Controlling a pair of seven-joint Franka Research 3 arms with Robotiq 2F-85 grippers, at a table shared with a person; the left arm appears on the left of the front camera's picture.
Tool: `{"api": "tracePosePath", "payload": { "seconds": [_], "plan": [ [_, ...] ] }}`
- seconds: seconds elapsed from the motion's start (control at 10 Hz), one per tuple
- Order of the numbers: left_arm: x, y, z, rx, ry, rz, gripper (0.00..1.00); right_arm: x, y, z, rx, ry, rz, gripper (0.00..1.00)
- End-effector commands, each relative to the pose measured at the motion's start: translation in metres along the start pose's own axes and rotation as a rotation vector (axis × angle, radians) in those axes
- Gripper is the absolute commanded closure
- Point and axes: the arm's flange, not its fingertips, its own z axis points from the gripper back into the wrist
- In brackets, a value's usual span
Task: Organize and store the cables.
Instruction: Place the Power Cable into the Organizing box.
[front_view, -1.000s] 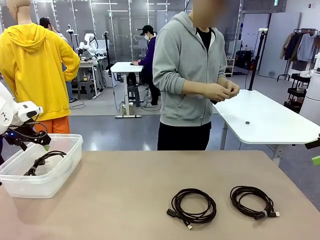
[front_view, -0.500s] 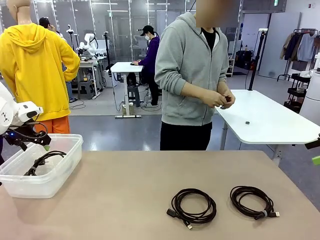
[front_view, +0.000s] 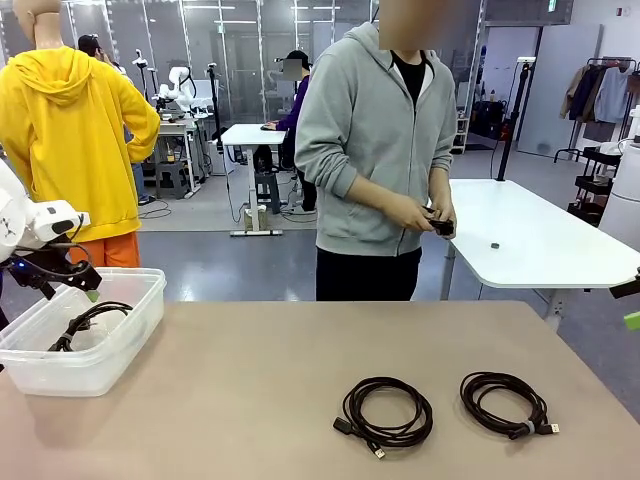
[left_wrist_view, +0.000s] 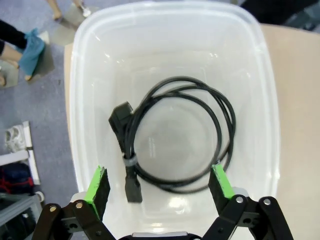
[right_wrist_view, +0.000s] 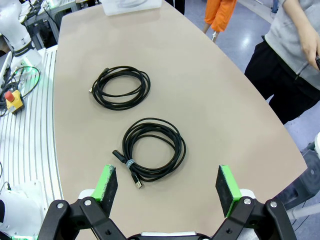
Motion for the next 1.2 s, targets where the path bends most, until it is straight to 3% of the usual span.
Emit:
{"api": "tracePosePath", "payload": {
  "seconds": [0.0,0.2,0.5,0.7,0.9,1.1],
  "plan": [
    [-0.029,0.021,0.05,-0.061,0.042,-0.145,0.0,0.004,0.002,0.002,0.006,0.013,-0.022,0.0],
    [-0.076,0.046,0.1,-0.201,0.007,-0.325,0.0,0.004,0.002,0.002,0.006,0.013,-0.022,0.0],
    [-0.152,0.09,0.168,-0.404,-0.189,-0.352,0.0,0.004,0.002,0.002,0.006,0.013,-0.022,0.0],
    [-0.196,0.108,0.197,-0.454,-0.293,-0.382,0.0,0.004,0.002,0.002,0.006,0.013,-0.022,0.0],
    [-0.225,0.11,0.209,-0.536,-0.334,-0.473,0.0,0.004,0.002,0.002,0.006,0.013,-0.022,0.0],
    [-0.227,0.121,0.217,-0.571,-0.353,-0.485,0.0,0.004,0.002,0.002,0.006,0.013,-0.022,0.0]
  ]
}}
